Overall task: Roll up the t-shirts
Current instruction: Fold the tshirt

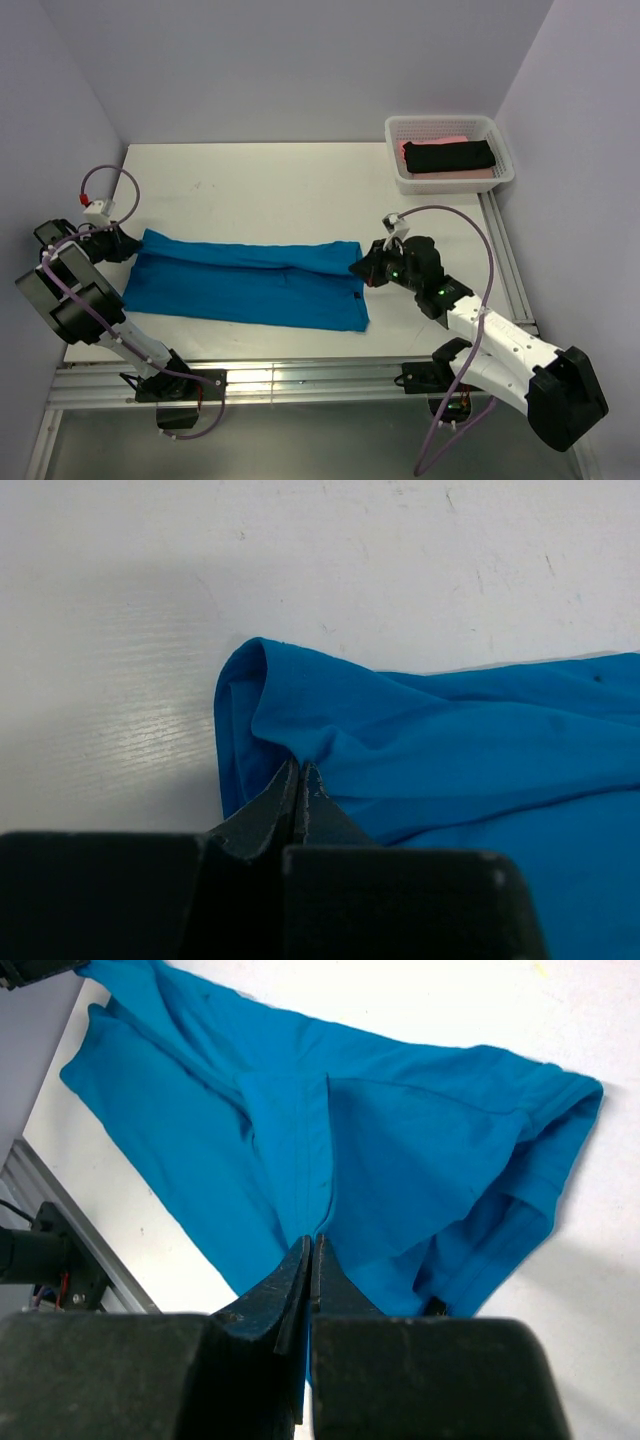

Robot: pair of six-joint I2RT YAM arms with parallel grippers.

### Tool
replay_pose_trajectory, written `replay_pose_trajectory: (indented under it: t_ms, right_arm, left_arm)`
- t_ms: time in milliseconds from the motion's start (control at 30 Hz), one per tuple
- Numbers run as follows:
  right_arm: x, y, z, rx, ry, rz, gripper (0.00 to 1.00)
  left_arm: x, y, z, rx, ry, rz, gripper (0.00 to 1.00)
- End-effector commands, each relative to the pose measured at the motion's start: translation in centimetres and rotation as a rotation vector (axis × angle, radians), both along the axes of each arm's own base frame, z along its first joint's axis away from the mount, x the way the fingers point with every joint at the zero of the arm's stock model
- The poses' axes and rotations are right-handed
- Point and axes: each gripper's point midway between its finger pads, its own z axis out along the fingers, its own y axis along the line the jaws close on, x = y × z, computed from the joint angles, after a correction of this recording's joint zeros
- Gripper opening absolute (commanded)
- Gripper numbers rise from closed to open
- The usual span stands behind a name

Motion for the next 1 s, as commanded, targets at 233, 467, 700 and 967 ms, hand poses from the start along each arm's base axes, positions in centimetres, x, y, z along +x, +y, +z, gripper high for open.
replay_pose_trajectory:
  t_ms: [233, 467, 700, 967]
  right_arm:
    - [-1.6, -0.1, -0.4, 0.018, 0.001, -0.005, 0.0]
    - [-3.8, 0.5, -3.5, -0.007, 0.087, 0.03, 0.0]
    - [-5.7, 0.7, -6.3, -0.012, 0.169, 0.039, 0.23]
    - [-4.9, 1.5, -3.4, -0.004, 0.12, 0.054, 0.57]
  left_arm:
    - [-0.5, -0.1, -0.4, 0.016, -0.007, -0.02, 0.0]
    - [-1.4, 0.3, -2.2, 0.006, 0.036, -0.013, 0.1]
    - [-3.0, 0.7, -2.4, -0.043, 0.022, -0.053, 0.39]
    - [-4.5, 1.4, -1.4, -0.053, -0.004, -0.091, 0.44]
